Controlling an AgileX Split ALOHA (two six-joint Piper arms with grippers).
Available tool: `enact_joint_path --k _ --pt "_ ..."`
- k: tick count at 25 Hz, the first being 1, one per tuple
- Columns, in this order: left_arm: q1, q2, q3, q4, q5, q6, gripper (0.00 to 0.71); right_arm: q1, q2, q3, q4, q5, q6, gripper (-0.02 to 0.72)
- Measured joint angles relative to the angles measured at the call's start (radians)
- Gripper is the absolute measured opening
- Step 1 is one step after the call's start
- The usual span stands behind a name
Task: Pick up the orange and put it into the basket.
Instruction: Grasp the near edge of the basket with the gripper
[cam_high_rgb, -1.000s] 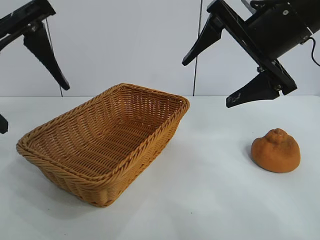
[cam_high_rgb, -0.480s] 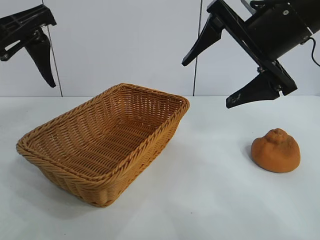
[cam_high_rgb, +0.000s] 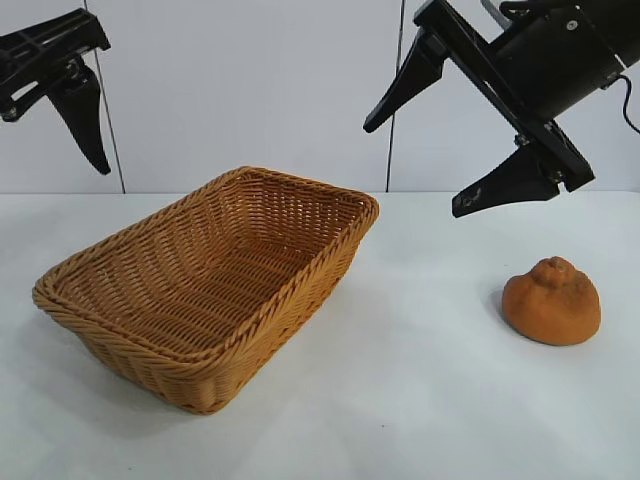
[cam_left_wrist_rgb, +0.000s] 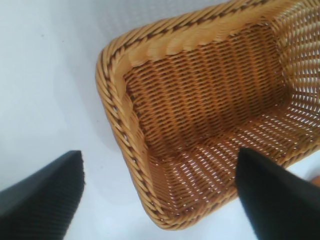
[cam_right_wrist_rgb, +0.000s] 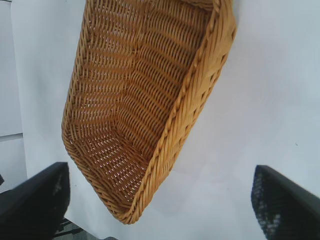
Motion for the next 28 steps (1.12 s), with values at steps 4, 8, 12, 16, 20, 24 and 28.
enact_joint_path --k 4,8,12,16,20,24,28 --pt "0.0 0.086 0.0 -0.033 -0.001 0.0 0.589 0.0 0.0 0.0 0.0 0.002 0.0 0.675" --pt "0.0 0.171 0.0 -0.037 -0.029 -0.022 0.589 0.0 0.0 0.0 0.0 0.003 0.0 0.675" --pt "0.0 0.251 0.0 -0.034 -0.08 -0.088 0.589 0.0 0.0 0.0 0.0 0.003 0.0 0.675" --pt "0.0 0.338 0.0 -0.031 -0.136 -0.125 0.589 0.0 0.0 0.0 0.0 0.003 0.0 0.675" --pt "0.0 0.411 0.001 -0.031 -0.184 -0.129 0.589 0.0 0.0 0.0 0.0 0.003 0.0 0.675" --pt "0.0 0.429 0.002 -0.03 -0.196 -0.13 0.566 0.0 0.0 0.0 0.0 0.003 0.0 0.675" --pt "0.0 0.429 0.002 -0.03 -0.209 -0.131 0.382 0.0 0.0 0.0 0.0 0.003 0.001 0.675"
